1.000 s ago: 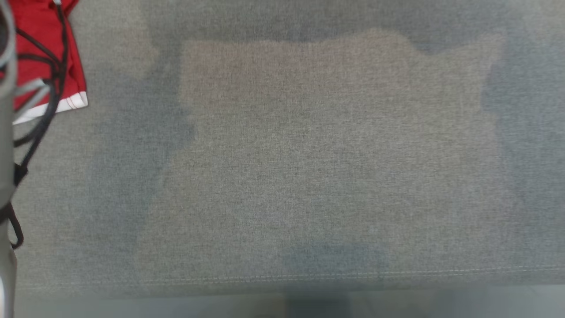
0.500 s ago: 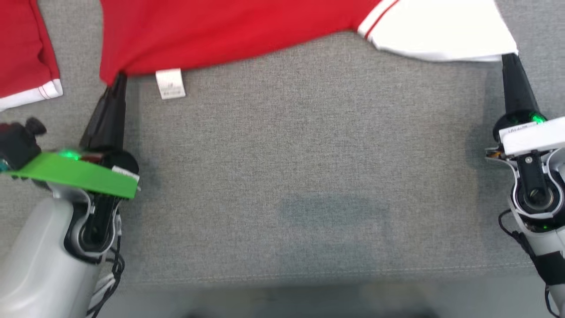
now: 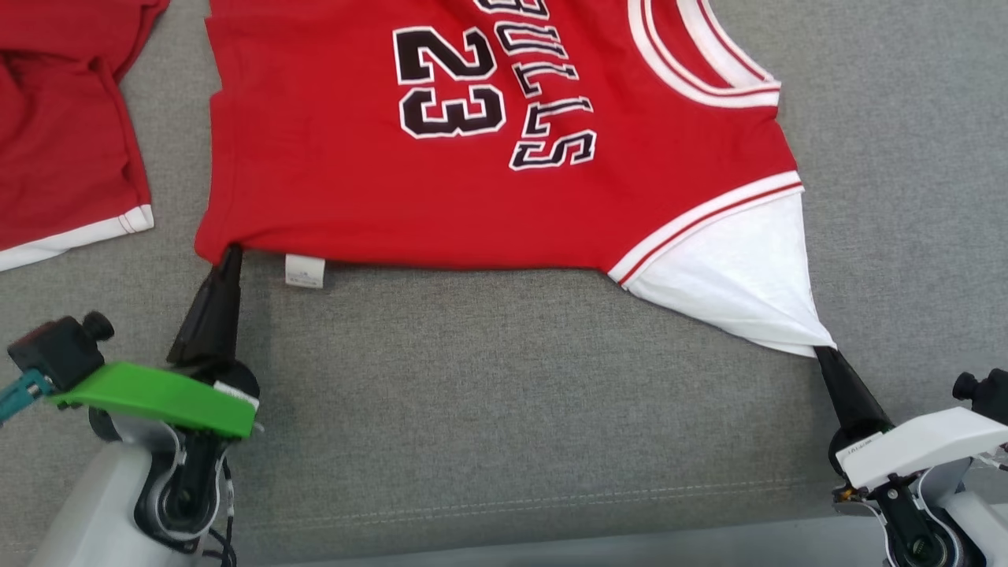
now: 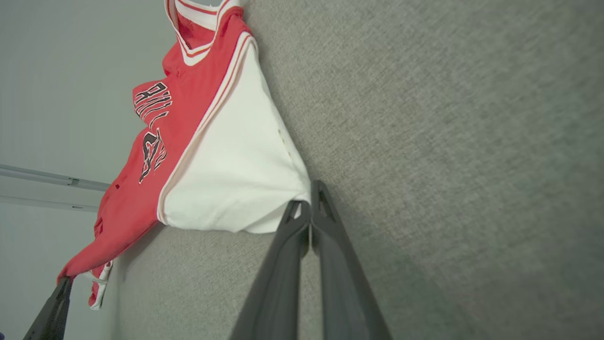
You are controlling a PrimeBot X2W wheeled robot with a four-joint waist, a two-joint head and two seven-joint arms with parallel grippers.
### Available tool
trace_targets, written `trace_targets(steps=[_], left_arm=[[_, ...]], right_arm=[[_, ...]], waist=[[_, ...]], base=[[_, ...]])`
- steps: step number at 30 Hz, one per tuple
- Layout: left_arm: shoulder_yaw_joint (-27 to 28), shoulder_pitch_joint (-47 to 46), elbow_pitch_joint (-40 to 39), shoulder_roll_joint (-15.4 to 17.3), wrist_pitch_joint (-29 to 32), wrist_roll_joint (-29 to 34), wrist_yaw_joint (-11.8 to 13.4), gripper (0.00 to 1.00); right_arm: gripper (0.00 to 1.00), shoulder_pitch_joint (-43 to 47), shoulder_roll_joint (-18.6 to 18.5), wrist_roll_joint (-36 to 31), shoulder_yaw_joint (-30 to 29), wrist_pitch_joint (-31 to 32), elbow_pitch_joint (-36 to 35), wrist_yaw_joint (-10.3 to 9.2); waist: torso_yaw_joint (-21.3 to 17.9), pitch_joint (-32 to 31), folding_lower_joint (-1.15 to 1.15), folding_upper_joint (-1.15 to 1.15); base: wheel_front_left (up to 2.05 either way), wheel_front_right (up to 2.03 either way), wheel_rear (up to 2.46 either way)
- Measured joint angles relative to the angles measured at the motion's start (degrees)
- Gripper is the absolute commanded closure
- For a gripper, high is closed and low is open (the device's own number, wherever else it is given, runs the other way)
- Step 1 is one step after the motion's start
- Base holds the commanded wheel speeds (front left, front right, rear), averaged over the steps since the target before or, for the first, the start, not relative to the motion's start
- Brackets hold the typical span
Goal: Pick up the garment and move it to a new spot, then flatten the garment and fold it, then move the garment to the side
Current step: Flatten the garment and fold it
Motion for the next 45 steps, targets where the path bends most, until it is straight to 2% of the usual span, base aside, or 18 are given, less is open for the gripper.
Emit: trace_targets(steps=[6,11,17,22,29,36,45], left_arm=[[-5.3,6.7,-1.6,3.9,4.9,0.0,0.0,1.00],[-7.6,8.5,-3.0,4.8,7.8,-0.2,0.0,1.00],[-7.4,9.4,-4.3,6.6,9.9,-1.8,0.0,1.00],[-6.2,11.9,-5.8,8.8,11.4,-4.2,0.0,1.00],[-5.3,13.2,-9.2,11.8,14.2,-6.6,0.0,1.00],[-5.7,17.0,-11.2,12.6,15.4,-7.9,0.0,1.00],[-4.4,17.8,-12.0,13.9,15.4,-9.6,0.0,1.00]], right_arm=[[1.00,2.3,-2.5,0.2,0.0,0.5,-1.0,1.09],[1.00,5.5,-3.5,0.8,-0.2,0.7,-2.0,1.49],[1.00,9.7,-6.2,1.0,1.8,3.4,-2.8,1.99],[1.00,10.4,-8.5,0.6,1.1,3.6,-3.9,1.93],[1.00,12.4,-9.9,2.4,0.8,5.6,-7.8,2.67],[1.00,16.4,-12.2,4.6,3.7,10.1,-10.4,3.66],[1.00,16.9,-14.1,4.9,2.5,10.6,-11.5,3.59]], waist=[[-0.3,-3.4,0.00,0.00],[0.2,-4.2,0.00,0.00],[2.1,-4.4,0.00,0.00],[2.8,-4.6,0.00,0.00],[3.2,-4.3,0.00,0.00],[2.8,-3.8,0.00,0.00],[1.5,-3.9,0.00,0.00]], base=[[0.00,0.00,0.00],[0.00,0.00,0.00],[0.00,0.00,0.00],[0.00,0.00,0.00],[0.00,0.00,0.00],[0.00,0.00,0.00],[0.00,0.00,0.00]])
